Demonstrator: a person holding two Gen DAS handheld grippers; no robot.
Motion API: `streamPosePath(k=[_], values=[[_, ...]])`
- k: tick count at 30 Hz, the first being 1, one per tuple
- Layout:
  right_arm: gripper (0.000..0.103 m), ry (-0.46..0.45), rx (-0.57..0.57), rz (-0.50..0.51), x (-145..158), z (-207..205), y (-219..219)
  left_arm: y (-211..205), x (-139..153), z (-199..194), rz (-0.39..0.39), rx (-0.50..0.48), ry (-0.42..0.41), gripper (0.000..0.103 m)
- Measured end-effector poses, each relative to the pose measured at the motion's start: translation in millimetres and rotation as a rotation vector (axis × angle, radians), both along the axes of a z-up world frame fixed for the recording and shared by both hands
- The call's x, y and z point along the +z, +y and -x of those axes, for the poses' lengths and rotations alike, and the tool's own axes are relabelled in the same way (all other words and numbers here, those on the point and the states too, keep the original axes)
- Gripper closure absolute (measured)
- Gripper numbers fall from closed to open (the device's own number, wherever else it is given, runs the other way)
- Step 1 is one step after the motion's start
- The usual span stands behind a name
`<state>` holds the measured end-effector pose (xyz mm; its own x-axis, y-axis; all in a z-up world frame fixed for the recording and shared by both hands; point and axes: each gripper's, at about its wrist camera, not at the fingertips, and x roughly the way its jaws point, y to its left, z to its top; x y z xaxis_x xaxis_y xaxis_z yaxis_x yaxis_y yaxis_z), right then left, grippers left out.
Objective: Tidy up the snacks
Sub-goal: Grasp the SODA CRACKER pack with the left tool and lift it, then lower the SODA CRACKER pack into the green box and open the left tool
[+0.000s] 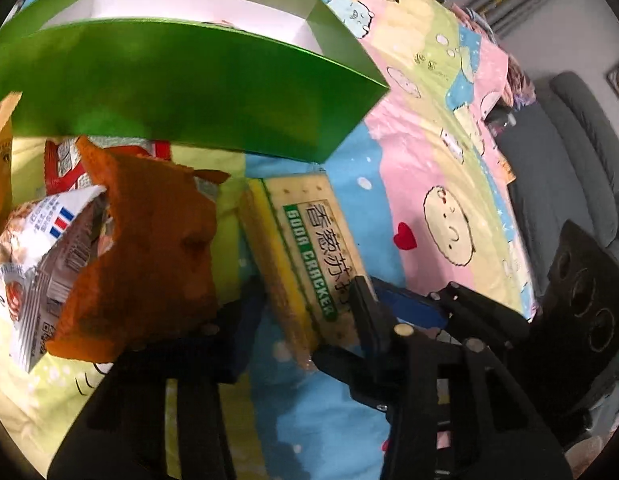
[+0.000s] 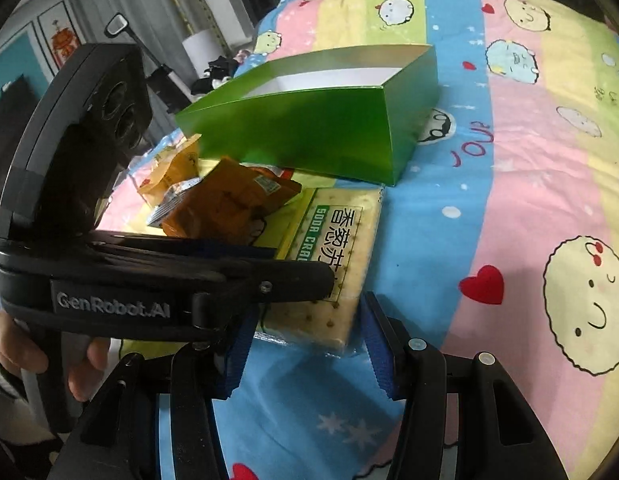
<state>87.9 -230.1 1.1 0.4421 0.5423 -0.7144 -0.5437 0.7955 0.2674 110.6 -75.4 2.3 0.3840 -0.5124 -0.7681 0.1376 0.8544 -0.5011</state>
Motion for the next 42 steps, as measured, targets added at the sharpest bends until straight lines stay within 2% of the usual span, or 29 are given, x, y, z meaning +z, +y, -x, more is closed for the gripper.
streamPosePath(k=[3,6,15,18,31,42], values=[[0.056,-0.002,-0.019,-0.008,0,2,0,4,-1,1,0.014,-0.022,-0.01,0.064],[0.057,-0.002,-0.043,-0.014,-1,7,-1,-1,1,4,-0.005,-0.051,-0.036,0.064],[0.068,-0.044,-0.059,-0.004,3,29,3,1,6,10,0.0,-0.064,-0.065,0.064],[0.074,-0.053,-0.069,-0.021,5,34,3,4,8,15,0.003,-0.059,-0.078,0.064],[0.076,-0.126,-0.074,-0.052,33,47,13,16,38,29,-0.003,-0.033,-0.164,0.064],[0.076,-0.232,-0.063,-0.057,74,31,30,29,80,11,-0.003,0.007,-0.261,0.064]])
